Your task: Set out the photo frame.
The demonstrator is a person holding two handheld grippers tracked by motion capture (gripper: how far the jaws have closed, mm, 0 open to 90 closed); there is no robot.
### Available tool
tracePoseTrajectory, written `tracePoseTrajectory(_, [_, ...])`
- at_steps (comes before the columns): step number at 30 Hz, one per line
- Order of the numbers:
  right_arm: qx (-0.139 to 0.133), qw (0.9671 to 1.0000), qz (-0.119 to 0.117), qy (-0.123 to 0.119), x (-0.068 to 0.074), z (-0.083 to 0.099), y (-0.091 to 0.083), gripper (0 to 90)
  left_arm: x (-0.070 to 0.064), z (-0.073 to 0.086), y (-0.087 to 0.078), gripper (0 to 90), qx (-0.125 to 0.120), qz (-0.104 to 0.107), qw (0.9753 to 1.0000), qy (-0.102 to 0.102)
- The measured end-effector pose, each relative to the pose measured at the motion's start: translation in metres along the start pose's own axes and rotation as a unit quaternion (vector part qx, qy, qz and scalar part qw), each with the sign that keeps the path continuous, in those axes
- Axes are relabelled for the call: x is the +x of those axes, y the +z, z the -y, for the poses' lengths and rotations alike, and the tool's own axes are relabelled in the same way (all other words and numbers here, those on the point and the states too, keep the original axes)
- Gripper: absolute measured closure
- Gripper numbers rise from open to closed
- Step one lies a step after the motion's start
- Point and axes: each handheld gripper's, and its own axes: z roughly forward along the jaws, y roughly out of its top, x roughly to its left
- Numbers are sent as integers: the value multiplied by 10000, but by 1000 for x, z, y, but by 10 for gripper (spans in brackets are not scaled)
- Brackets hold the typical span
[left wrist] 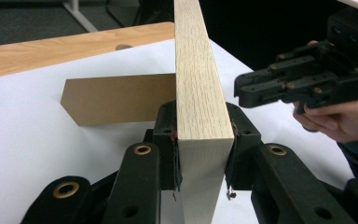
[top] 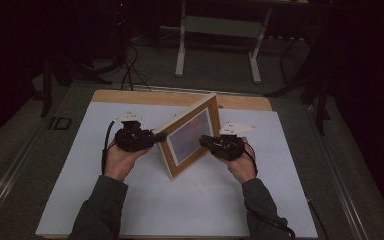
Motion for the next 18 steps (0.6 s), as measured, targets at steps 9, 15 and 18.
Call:
tracePoseTrajectory(9, [-3,9999,112,34,-2,2,1,775,6,1,-4,720,73,271,9995,117])
tracePoseTrajectory(15, [18,9999,152,1,-3,0,-2,764,14,-3,-4,718,195,443,9987,188])
tracePoseTrajectory(18, [12,9998,178,0,-4,-1,-3,763,17,-5,-4,716,284,513,9980,250])
